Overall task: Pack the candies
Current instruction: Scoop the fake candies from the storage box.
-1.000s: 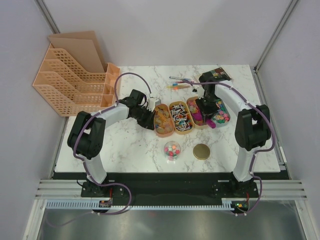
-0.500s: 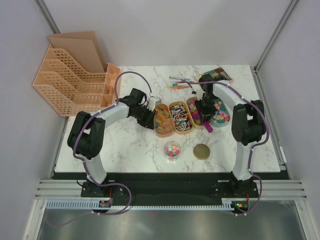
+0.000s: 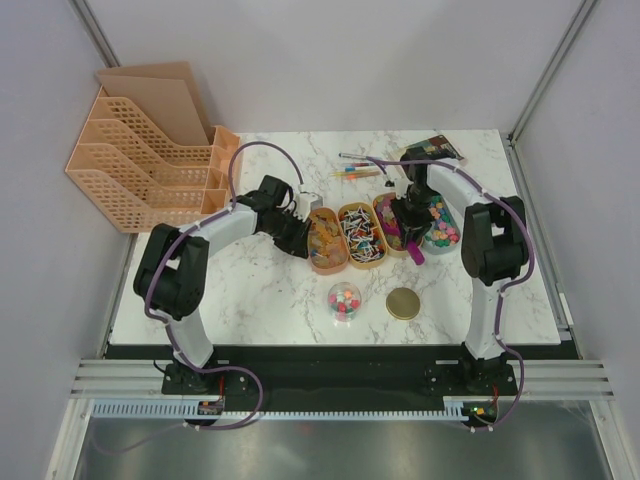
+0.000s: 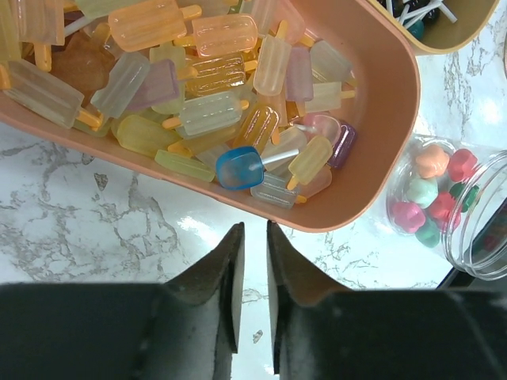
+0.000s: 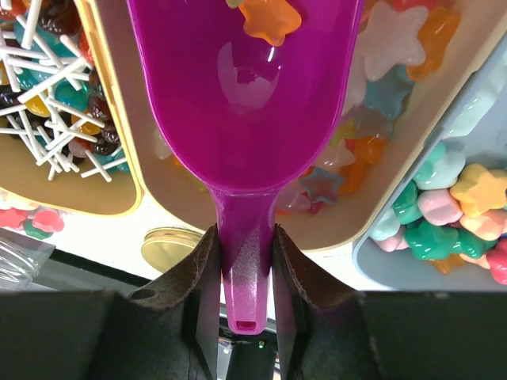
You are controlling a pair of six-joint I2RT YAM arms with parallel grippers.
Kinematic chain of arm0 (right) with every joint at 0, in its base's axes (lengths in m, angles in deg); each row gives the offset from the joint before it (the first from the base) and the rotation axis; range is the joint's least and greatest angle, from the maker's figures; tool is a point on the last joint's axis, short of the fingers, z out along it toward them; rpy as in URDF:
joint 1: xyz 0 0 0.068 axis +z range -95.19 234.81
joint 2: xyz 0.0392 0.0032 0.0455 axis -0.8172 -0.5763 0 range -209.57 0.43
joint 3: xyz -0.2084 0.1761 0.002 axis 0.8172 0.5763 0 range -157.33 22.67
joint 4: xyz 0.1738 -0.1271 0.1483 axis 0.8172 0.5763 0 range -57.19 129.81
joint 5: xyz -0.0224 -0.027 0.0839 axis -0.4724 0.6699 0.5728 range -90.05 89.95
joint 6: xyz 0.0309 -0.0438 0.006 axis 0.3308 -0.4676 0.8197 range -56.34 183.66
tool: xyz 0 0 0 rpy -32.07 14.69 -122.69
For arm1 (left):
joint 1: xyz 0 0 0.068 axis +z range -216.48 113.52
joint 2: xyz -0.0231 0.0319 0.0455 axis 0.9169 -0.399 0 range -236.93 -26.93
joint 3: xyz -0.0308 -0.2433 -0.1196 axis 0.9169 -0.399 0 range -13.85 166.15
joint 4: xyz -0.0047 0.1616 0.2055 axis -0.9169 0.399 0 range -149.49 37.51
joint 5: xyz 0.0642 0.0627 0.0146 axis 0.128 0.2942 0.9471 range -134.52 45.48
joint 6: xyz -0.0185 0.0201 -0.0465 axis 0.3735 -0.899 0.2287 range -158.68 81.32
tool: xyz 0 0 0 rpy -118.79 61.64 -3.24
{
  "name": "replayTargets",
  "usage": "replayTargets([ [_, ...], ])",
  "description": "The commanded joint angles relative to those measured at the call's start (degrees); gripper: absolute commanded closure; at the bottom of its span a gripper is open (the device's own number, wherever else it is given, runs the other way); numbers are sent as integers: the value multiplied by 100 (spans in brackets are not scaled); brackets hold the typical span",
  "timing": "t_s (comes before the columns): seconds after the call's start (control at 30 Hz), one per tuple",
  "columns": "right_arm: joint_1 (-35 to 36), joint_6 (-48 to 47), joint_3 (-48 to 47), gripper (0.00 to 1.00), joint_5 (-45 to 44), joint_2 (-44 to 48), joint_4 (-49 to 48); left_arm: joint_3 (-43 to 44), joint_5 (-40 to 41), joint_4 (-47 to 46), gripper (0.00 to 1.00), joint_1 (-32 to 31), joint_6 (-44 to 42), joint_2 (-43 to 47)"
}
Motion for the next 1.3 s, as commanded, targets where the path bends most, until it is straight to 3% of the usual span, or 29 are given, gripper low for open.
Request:
replayTargets([
  [0.0, -134, -126, -206, 100, 17, -189, -242, 217, 1, 71, 73, -18, -170, 289],
  [0.17, -161, -276, -329, 100, 79, -286, -234, 59, 238, -25, 49, 8, -179, 509],
  [0.5, -161, -425, -224, 100, 202, -251, -330, 15, 344, 1, 44, 183, -398, 931],
  [0.93, -169, -592, 206, 100, 299, 153, -462, 664, 414, 159, 43, 1115, -899, 852],
  [1.27, -170, -469, 997, 100, 264, 759, -1270, 920, 423, 229, 43, 1361, -961, 878],
])
